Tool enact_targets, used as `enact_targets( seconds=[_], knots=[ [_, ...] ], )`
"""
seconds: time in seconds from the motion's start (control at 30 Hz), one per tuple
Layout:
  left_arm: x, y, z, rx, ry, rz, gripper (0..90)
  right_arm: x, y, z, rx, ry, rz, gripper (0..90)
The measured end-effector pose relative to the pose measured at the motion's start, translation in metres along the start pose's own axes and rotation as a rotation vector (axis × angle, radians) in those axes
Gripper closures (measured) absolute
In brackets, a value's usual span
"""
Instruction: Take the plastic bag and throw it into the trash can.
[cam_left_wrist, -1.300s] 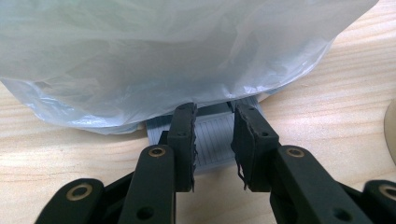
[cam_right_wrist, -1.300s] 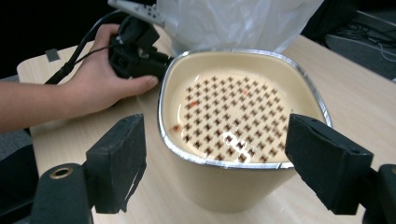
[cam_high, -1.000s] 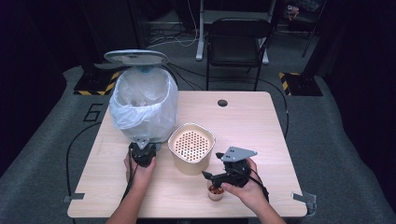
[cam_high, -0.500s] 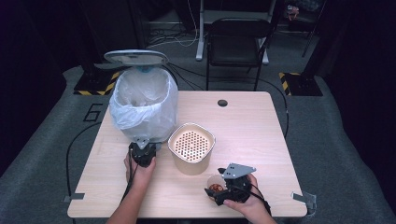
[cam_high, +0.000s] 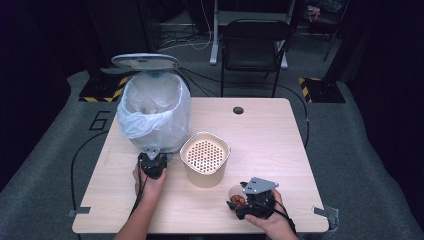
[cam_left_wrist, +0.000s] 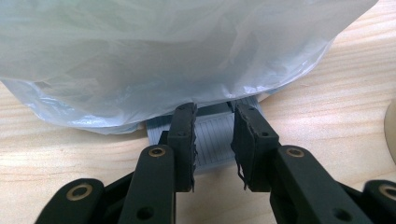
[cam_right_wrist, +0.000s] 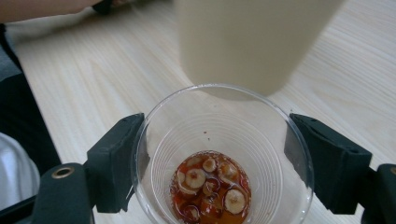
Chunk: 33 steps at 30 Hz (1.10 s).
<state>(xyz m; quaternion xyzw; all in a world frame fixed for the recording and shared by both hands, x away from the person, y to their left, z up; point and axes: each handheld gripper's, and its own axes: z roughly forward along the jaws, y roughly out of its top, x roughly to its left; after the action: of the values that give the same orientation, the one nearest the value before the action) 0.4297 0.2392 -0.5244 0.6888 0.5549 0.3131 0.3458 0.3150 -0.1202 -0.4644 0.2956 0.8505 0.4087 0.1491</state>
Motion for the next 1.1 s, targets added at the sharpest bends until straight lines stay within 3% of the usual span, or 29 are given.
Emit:
enact_targets(
  seconds=[0.37, 0.67, 0.87, 1.1],
  knots=[
    [0.000, 0.000, 0.000, 0.000, 0.000, -0.001, 69.3, -0.027, -0.016, -0.022, 0.004, -0.073, 0.061, 21.1],
    [0.000, 0.000, 0.000, 0.000, 0.000, -0.001, 69.3, -0.032, -0.019, -0.026, -0.004, -0.080, 0.112, 14.7],
    [0.000, 0.000, 0.000, 0.000, 0.000, -0.001, 69.3, -0.031, -0.009, -0.033, -0.046, -0.074, 0.120, 14.4],
    [0.000, 0.000, 0.000, 0.000, 0.000, -0.001, 69.3, -0.032, 0.017, -0.049, -0.092, -0.067, 0.072, 16.1]
  ],
)
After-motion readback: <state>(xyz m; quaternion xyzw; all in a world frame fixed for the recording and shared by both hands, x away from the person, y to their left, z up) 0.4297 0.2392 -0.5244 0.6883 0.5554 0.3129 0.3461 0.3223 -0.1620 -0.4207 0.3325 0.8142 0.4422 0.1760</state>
